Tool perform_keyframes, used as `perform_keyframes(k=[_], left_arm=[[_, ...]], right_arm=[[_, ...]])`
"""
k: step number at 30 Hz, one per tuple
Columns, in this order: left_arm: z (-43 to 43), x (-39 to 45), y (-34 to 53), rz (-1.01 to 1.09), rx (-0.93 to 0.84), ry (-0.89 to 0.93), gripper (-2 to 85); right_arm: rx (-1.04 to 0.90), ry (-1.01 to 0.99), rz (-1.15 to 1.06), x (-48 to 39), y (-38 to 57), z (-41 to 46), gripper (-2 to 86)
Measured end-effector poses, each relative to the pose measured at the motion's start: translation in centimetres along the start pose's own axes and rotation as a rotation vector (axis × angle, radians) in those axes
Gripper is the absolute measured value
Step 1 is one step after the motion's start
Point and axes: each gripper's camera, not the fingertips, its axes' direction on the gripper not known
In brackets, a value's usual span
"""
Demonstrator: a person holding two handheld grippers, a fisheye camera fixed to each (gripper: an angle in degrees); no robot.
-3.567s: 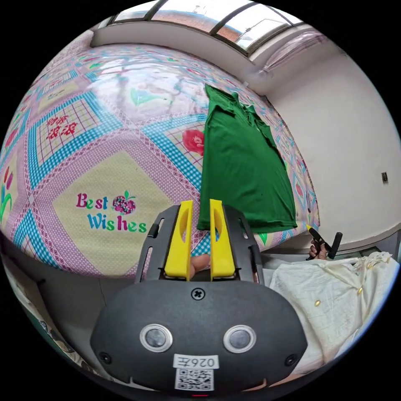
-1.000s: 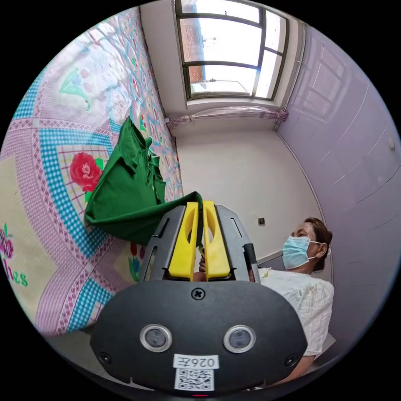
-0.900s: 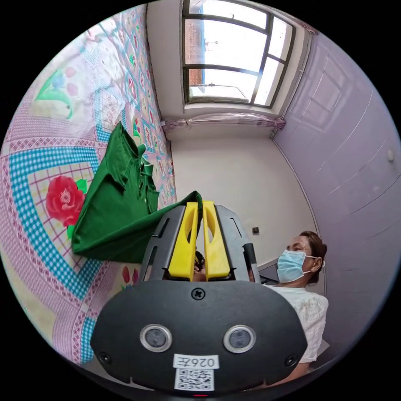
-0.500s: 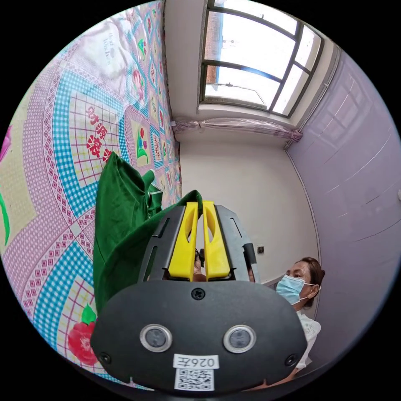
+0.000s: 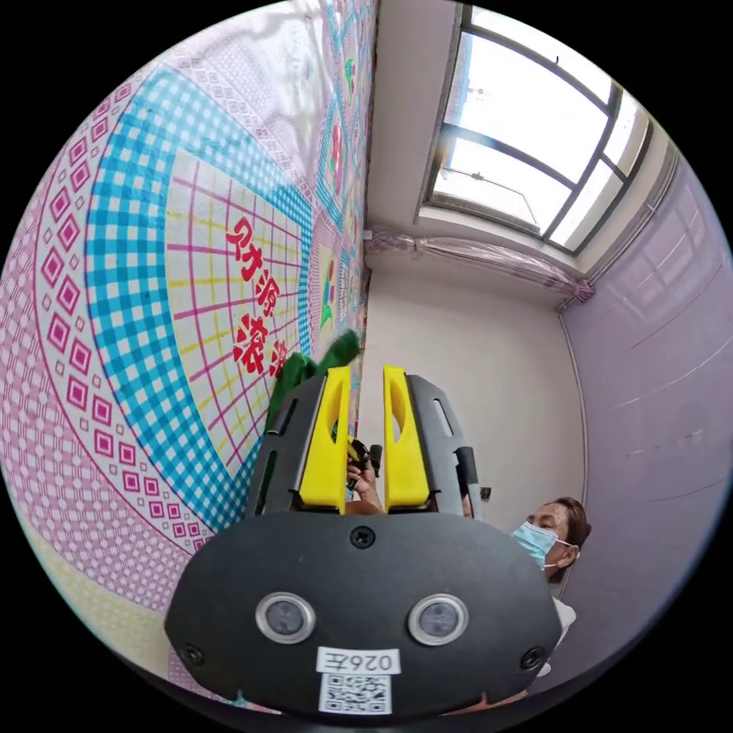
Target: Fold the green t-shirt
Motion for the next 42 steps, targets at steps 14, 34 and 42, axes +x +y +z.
perform_keyframes(k=[14,34,42], left_arm=[[18.5,5.9,-0.2,0.305,-0.559,-0.231,-0.9],[34.9,4.9,-3.7,0.368,-0.835,-0.342,-1.0],[40.5,1.0,-3.1,0.316,-0.946,-0.439,-1.0]], right_arm=[[-0.040,0.349,-0.396,-13.0,2.7,6.8,-0.6],[-0.134,0.388,-0.627,-19.4,-2.4,14.0,-0.9],[-0.284,0.440,-0.702,-19.3,-2.2,19.6,-0.9]])
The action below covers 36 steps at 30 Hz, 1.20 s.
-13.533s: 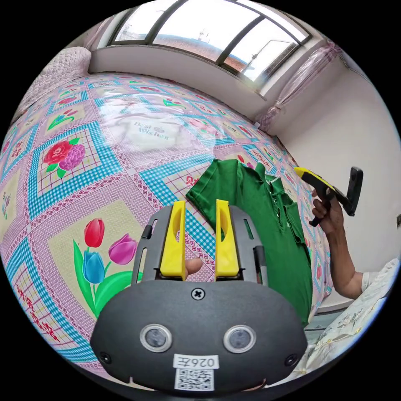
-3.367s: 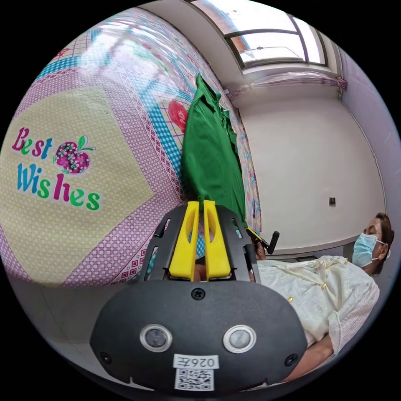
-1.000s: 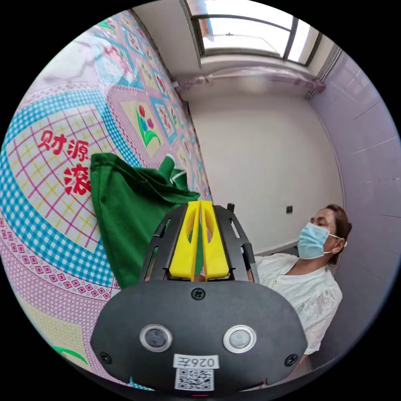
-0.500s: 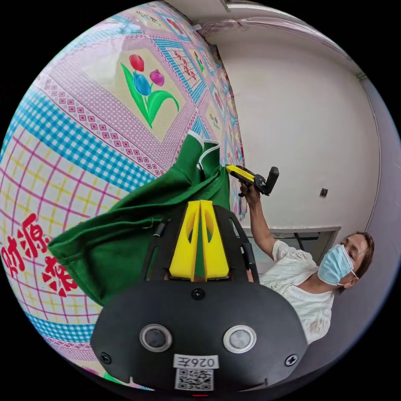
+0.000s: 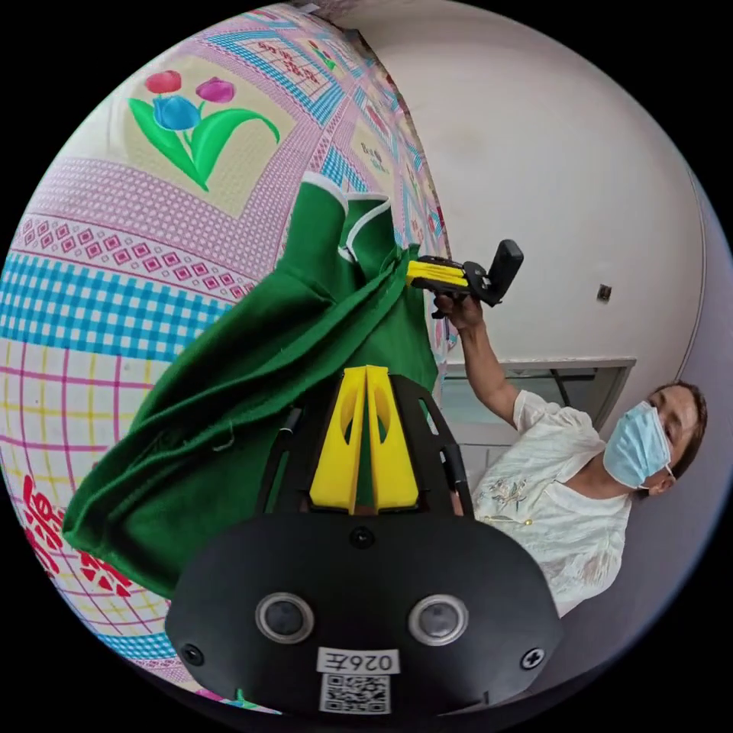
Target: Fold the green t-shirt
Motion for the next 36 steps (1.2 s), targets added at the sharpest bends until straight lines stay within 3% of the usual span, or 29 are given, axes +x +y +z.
perform_keyframes(k=[5,11,15,21,23,26,30,33,36], left_arm=[[-4.2,-2.2,1.8,-0.105,0.235,-0.022,-1.0],[2.3,0.5,5.2,0.098,0.149,0.102,-1.0],[5.6,-1.5,5.0,0.001,0.121,-0.013,-1.0],[7.2,-5.9,11.1,-0.116,0.407,0.267,-1.0],[8.1,-5.3,15.7,-0.039,0.555,0.411,-1.0],[9.1,-2.0,23.6,0.102,0.756,0.487,-1.0],[10.0,6.5,35.0,0.265,0.962,0.337,-1.0],[11.0,16.8,45.3,0.431,1.109,0.129,-1.0],[13.6,27.9,55.1,0.565,1.229,-0.197,-1.0]], right_arm=[[0.201,-0.112,0.185,4.8,2.8,-2.9,-0.9],[0.230,-0.267,0.134,3.4,7.6,-2.2,-0.9],[0.163,-0.178,0.209,4.6,8.5,-0.1,-0.9],[0.278,-0.409,0.424,9.3,15.3,-0.9,-0.9],[0.404,-0.542,0.475,9.9,20.0,-2.7,-0.9],[0.574,-0.634,0.471,8.1,26.8,-6.0,-0.9],[0.787,-0.448,0.401,0.8,35.6,-13.3,-0.9],[0.951,-0.109,0.327,-9.0,42.8,-20.6,-0.6],[1.111,0.176,0.258,-19.1,49.7,-26.0,0.9]])
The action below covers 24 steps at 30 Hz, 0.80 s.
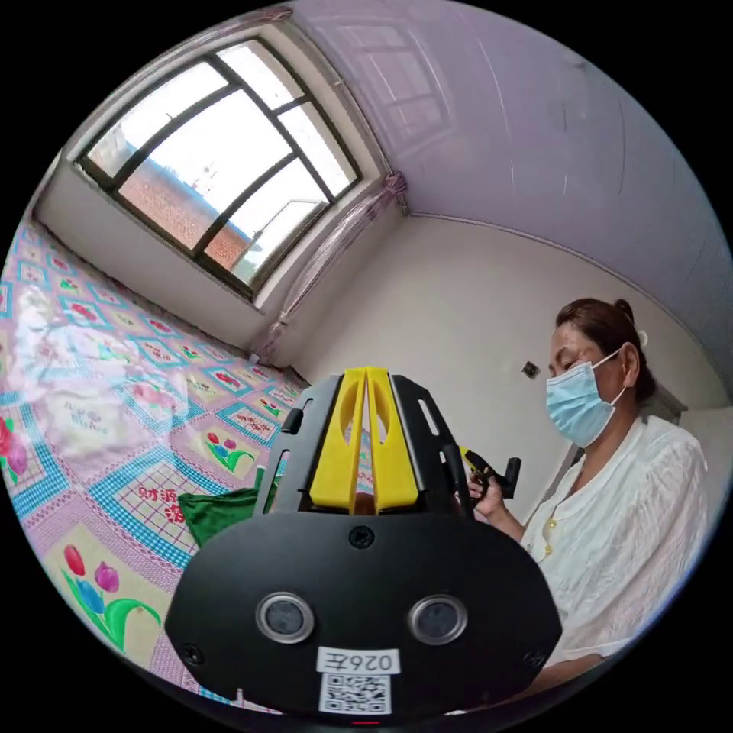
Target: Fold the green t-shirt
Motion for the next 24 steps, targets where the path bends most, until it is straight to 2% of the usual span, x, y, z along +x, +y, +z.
perform_keyframes(k=[2,5,14,20,22,24], left_arm=[[-3.6,10.8,0.8,0.223,0.017,-0.208,-1.0],[-8.2,22.8,4.2,0.431,0.138,-0.266,-1.0],[-23.0,49.4,17.4,0.751,0.497,-0.036,-0.5],[-27.0,63.2,24.7,0.879,0.519,0.036,6.3],[-28.1,66.5,27.0,0.952,0.550,0.066,6.1],[-29.5,68.7,28.7,0.988,0.559,0.151,0.8]], right_arm=[[0.091,0.097,-0.085,-4.7,0.4,-6.3,3.3],[0.137,0.096,-0.181,-10.2,1.6,-12.3,1.0],[0.448,0.081,-0.344,-20.5,7.7,-28.4,0.1],[0.580,0.006,-0.291,-22.5,11.3,-36.9,-0.7],[0.599,-0.046,-0.309,-23.1,12.0,-38.7,-0.8],[0.581,-0.065,-0.352,-23.9,12.4,-39.6,-0.9]])
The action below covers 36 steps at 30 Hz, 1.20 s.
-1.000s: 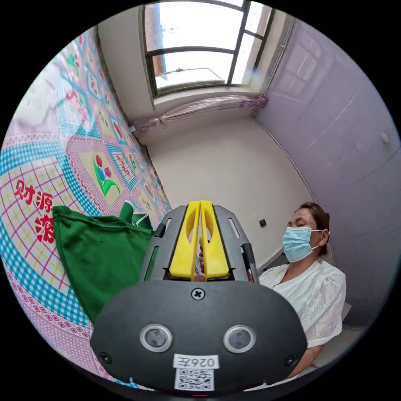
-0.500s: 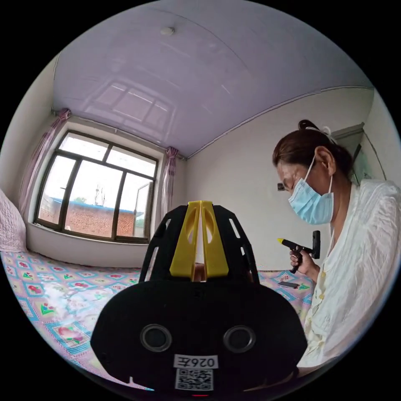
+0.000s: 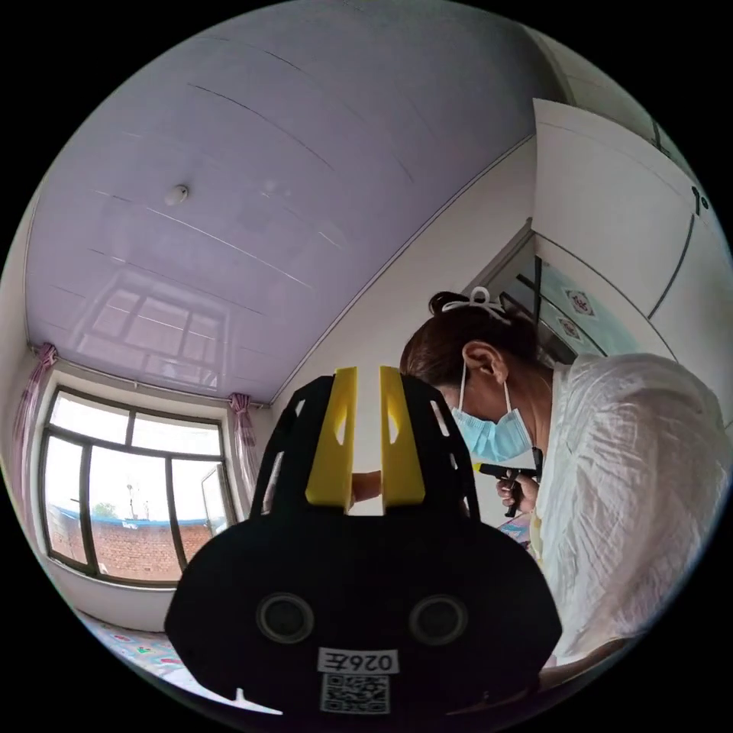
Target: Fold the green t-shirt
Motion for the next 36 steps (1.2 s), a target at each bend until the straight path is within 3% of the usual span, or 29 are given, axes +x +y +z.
perform_keyframes(k=[4,10,17,21,26,36], left_arm=[[-2.3,3.8,-2.6,-0.020,0.035,0.097,-0.7],[-3.5,9.0,-4.4,0.019,0.010,-0.065,-1.0],[-1.8,12.1,-4.6,0.073,-0.315,-0.422,-1.0],[-2.2,11.4,-3.5,0.035,-0.421,-0.499,-1.0],[-4.6,7.6,-1.4,-0.100,-0.541,-0.532,-1.0],[-11.3,1.2,1.4,-0.229,-0.719,-0.687,-1.0]], right_arm=[[-0.121,-0.005,-0.063,-2.3,-0.2,0.2,-0.9],[-0.177,-0.046,0.003,-4.3,2.6,3.2,-0.9],[-0.504,-0.159,0.179,-9.2,12.8,15.2,1.4],[-0.743,-0.211,0.159,-15.1,20.6,22.9,3.5],[-1.009,-0.321,-0.034,-27.2,31.8,32.3,3.0],[-1.201,-0.331,-0.481,-44.8,46.5,44.7,3.7]])
